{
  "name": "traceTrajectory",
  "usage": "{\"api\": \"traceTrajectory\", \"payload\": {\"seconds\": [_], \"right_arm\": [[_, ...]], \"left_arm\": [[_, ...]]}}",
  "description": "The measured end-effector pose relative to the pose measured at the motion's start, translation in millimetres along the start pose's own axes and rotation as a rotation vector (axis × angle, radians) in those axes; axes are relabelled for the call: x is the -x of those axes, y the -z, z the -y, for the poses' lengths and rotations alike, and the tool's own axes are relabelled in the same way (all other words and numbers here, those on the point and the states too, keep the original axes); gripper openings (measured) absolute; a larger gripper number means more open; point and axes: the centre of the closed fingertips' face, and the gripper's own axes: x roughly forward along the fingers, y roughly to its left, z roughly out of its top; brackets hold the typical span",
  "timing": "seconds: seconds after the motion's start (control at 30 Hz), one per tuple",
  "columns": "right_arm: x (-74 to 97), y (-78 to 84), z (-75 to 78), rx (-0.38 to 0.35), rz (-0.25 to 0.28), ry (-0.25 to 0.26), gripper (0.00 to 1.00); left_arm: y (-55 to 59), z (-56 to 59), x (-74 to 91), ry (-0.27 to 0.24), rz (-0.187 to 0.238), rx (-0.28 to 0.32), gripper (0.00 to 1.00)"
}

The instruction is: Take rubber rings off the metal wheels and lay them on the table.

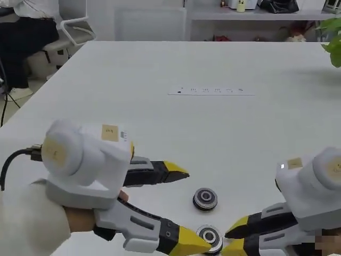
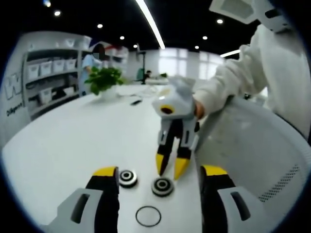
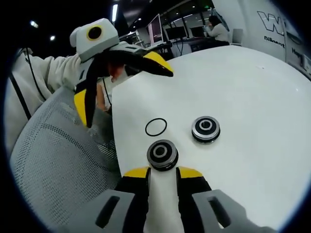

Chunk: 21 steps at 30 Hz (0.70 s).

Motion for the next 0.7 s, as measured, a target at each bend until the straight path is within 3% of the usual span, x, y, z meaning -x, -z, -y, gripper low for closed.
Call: {"api": "traceTrajectory", "payload": {"seconds": [0.13, 0.27, 0.5, 0.7], "right_arm": [[-0.2, -0.4, 1.1, 0.008, 0.004, 0.004, 0.18], [-0.9, -1.4, 1.8, 0.018, 0.012, 0.007, 0.18], [-3.5, -0.2, 0.9, 0.060, 0.015, 0.004, 0.20], [-5.7, -0.3, 2.1, 0.087, 0.022, 0.013, 0.19]], "left_arm": [[1.2, 0.7, -7.6, 0.018, -0.008, -0.016, 0.68], [4.1, -4.3, -13.8, 0.000, 0.005, -0.018, 0.61], [19.7, -7.7, -21.3, -0.023, 0.003, -0.011, 0.53], [31.1, -2.3, -28.5, -0.029, 0.005, -0.019, 0.46]]}}
